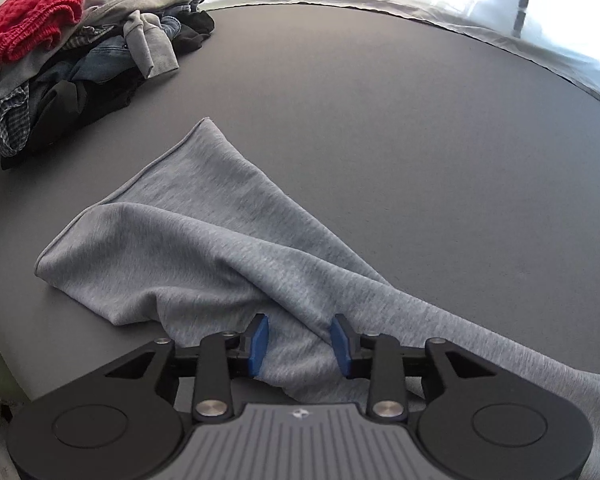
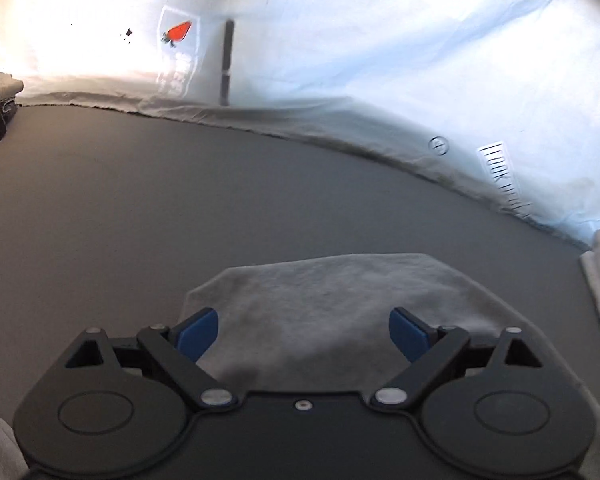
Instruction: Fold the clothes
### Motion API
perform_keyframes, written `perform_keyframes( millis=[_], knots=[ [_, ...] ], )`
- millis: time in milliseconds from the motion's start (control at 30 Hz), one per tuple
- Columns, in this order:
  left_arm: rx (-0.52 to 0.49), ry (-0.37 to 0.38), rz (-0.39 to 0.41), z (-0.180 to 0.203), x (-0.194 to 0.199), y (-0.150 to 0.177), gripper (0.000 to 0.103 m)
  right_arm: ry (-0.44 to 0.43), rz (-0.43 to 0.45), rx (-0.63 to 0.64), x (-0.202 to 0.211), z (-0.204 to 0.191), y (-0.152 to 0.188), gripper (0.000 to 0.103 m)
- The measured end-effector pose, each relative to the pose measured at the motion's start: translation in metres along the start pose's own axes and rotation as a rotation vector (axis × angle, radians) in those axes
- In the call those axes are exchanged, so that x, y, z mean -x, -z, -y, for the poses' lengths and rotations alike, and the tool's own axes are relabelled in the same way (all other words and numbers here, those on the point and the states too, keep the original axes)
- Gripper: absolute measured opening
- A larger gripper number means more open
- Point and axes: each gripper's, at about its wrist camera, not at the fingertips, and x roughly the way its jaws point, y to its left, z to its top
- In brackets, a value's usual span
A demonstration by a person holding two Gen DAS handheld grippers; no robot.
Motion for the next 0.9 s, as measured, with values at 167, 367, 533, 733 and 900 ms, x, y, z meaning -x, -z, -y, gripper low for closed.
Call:
perform_keyframes(
  millis=[167, 367, 533, 733, 900],
  knots=[
    [0.012, -0.007, -0.003, -0.002, -0.002, -0.001, 0.047, 0.011, -0.115, -0.022, -0.035, -0.008, -0.004, 0.077],
    [0.034, 0.012, -0.015, -0.006, -0.006, -0.005, 0.048, 0.022, 0.018, -0.306, 0.01, 0.06, 0.006, 0.008],
    [0.027, -0.004, -0.006, -0.003, -0.005, -0.004, 0.049, 0.368, 0.079, -0.459, 0.072, 0.144, 0.05, 0.008],
    [-0.048, -0.051, 0.013, 0.008, -0.002, -0.004, 0.049, 0.737, -0.169, -0.477, 0.098, 0.215, 0.13, 0.011],
    [-0.088, -0.083, 0.016, 0.015, -0.002, -0.005, 0.049, 0.771, -0.093, -0.42, 0.115, 0.197, 0.121, 0.045]
  ],
)
